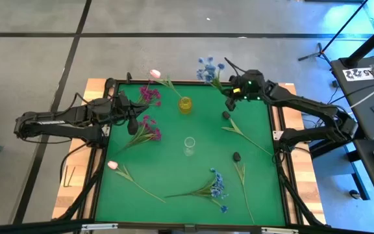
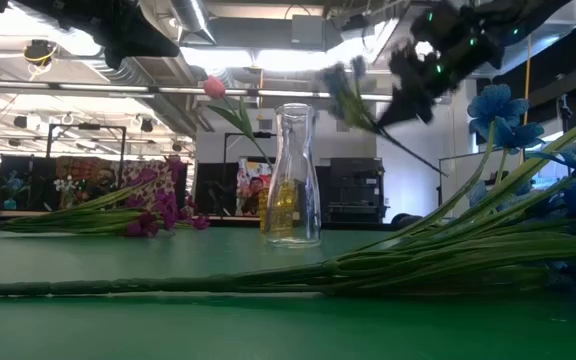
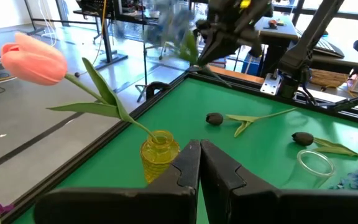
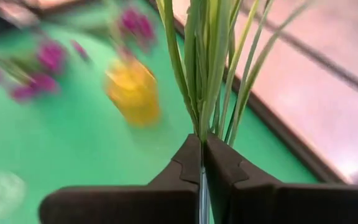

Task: Sort flowers into vase by color
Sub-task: Put the top blue flowers into the yellow vase

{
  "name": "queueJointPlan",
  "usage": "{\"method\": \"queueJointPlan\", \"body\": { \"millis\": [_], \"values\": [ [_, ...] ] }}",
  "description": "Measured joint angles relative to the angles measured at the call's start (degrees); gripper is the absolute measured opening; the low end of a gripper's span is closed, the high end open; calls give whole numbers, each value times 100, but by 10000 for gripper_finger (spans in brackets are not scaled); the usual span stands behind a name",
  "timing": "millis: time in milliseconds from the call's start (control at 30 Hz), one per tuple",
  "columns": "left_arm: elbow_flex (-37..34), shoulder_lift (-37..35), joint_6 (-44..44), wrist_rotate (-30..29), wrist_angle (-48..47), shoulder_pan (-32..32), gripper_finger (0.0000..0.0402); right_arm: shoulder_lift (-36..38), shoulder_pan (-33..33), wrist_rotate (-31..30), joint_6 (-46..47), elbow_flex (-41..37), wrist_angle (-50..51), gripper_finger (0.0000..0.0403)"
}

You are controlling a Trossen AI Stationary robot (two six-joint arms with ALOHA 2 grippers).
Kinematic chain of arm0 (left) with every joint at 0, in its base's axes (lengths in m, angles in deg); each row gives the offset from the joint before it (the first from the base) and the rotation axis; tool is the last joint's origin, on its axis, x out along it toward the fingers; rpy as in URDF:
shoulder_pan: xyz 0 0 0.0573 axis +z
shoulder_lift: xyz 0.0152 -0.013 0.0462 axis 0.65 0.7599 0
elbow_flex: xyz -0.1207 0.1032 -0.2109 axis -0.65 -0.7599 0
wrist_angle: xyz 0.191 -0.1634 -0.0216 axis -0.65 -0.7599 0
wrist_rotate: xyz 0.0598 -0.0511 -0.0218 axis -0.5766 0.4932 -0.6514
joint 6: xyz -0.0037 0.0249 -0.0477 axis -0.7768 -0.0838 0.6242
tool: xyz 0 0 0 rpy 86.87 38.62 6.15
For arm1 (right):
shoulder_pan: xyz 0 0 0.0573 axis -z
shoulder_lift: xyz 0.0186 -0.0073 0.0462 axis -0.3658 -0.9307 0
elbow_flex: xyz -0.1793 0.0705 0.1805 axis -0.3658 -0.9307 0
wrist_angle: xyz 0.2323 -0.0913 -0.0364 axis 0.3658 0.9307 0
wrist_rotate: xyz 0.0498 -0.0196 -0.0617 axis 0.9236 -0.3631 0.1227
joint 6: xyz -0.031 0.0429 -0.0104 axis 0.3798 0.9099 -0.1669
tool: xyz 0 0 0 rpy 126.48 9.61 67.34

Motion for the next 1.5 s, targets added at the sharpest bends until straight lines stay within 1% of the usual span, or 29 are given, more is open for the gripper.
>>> {"method": "queueJointPlan", "body": {
  "millis": [133,300,500,700,900,1167,1300,1500],
  "values": [
    [0,0,0,0,2,0,6,89,-505,95,33,3,-967,10],
    [0,0,0,0,2,0,6,-54,-1033,93,34,4,-2223,11],
    [0,0,0,0,2,0,6,-398,-1373,67,16,4,-3602,11],
    [0,0,0,0,-4,1,6,-881,-1413,45,44,4,-4683,12],
    [0,0,0,1,-9,1,6,-1651,-1411,22,159,4,-6041,12],
    [0,0,-3,2,-21,1,6,-2630,-1383,-482,178,8,-7507,12],
    [0,0,-3,0,-21,0,6,-2947,-1382,-643,185,9,-7873,12],
    [0,33,-3,0,-16,0,6,-3236,-1307,-561,320,146,-7889,12]
  ]
}}
